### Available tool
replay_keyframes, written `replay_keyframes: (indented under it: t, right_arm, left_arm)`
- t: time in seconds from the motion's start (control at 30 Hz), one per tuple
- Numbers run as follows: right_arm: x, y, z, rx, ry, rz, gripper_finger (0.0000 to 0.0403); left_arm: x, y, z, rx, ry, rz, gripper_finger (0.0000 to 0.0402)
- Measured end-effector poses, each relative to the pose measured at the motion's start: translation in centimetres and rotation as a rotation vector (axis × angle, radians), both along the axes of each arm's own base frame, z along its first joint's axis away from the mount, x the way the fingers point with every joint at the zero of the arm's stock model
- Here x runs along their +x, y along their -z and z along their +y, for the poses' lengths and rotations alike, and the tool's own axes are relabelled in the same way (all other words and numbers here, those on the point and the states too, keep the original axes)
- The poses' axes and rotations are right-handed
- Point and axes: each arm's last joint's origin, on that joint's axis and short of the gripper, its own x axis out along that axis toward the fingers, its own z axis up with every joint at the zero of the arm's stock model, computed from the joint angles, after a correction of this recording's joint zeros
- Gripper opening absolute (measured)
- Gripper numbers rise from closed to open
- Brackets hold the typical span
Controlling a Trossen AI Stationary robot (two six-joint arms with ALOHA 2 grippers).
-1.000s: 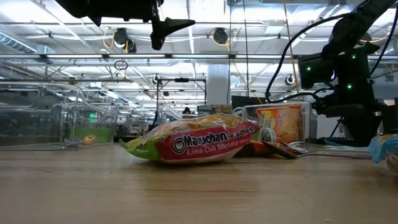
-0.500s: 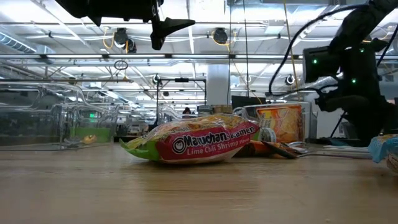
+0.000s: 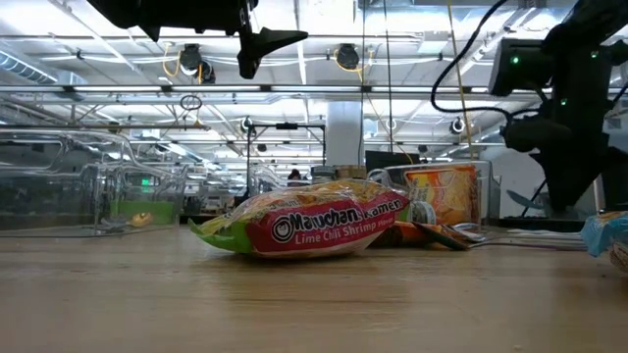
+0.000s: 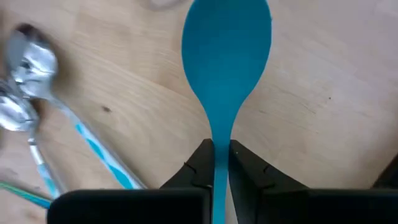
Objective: Pick & Place Food Item
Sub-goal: Put the blue spoon into the left transparent bin
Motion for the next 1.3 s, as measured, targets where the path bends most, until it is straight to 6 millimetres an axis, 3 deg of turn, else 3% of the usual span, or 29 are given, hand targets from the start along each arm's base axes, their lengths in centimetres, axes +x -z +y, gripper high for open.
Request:
replay_keyframes:
  t: [0.23,0.67,1.3]
  right_arm:
    - [0.6,-1.6,0.1,-0.052,0.023,-0.236,0.0014]
    - [4.0,-6.0,0.0,-0.124,0.016,-0.839,0.0013]
    - [5.7,-9.9,0.0,-0.386,0.023,-1.234,0.0013]
  left_arm:
    - [0.0,0.0,0.0,-0.005,0.0,-0.001,0.0292]
    - [0.0,0.0,-0.4,-0.007,0.013,-0.001,0.0292]
    - [0.0,0.1,-0.2,0.014,-0.056,0.01,0.0292]
